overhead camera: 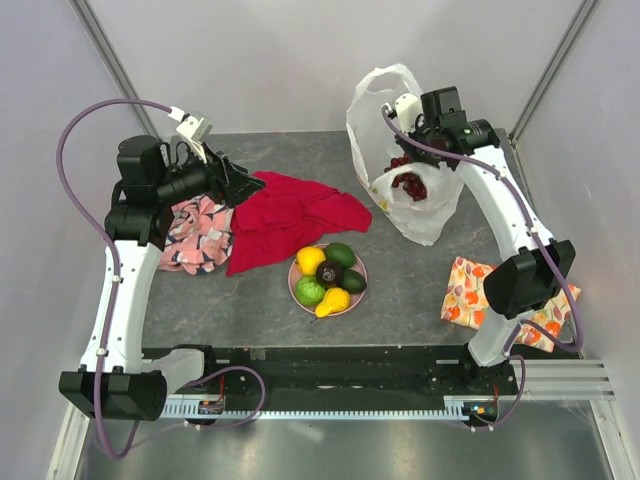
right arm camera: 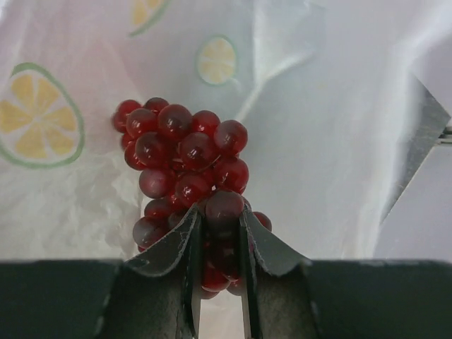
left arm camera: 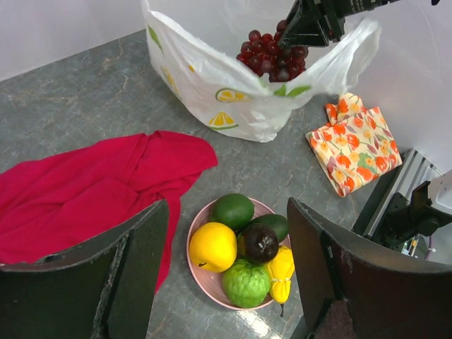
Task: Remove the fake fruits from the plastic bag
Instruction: Adjust the plastic bag at the center of the board.
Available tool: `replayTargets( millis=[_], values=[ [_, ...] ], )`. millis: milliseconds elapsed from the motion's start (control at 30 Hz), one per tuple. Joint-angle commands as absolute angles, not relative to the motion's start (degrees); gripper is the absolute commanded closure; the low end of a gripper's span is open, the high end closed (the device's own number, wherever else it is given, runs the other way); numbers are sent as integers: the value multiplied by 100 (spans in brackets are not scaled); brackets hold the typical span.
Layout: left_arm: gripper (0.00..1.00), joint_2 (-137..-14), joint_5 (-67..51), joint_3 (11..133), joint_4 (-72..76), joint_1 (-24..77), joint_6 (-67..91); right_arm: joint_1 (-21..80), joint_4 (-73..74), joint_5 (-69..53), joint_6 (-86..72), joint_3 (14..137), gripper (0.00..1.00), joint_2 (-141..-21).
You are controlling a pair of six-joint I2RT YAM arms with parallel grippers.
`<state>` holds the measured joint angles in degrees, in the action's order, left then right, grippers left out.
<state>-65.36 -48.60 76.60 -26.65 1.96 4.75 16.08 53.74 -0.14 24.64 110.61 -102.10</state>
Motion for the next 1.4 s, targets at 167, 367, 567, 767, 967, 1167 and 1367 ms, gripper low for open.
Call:
replayTargets(
  millis=[167,367,567,767,967,1167,1367],
  values=[
    [26,-6679,-5080,7831,-2505,167,659,1635,5237,-1931,2172,10978,100,-8693],
    [26,-6934,-5089,8042,-2487,167,659,1687,5608,-2671,1758,10811,100,-8360],
    [26,-7110,-5080,8156,-2435,176,721,1915,5318,-2935,1372,10959,100,-8296],
    [26,-7137,-5080,8156,-2426,176,729,2704,4695,-1394,1476,11566,100,-8780],
    [26,-7049,-5001,8139,-2452,167,651,2882,3639,-999,1407,11618,100,-9114],
    [26,-6944,-4896,8147,-2557,167,536,3776,3902,-2125,792,12173,100,-9378],
    [27,-6812,-4650,8191,-2628,80,475,4974,4016,-2530,747,11268,100,-9193]
  ],
)
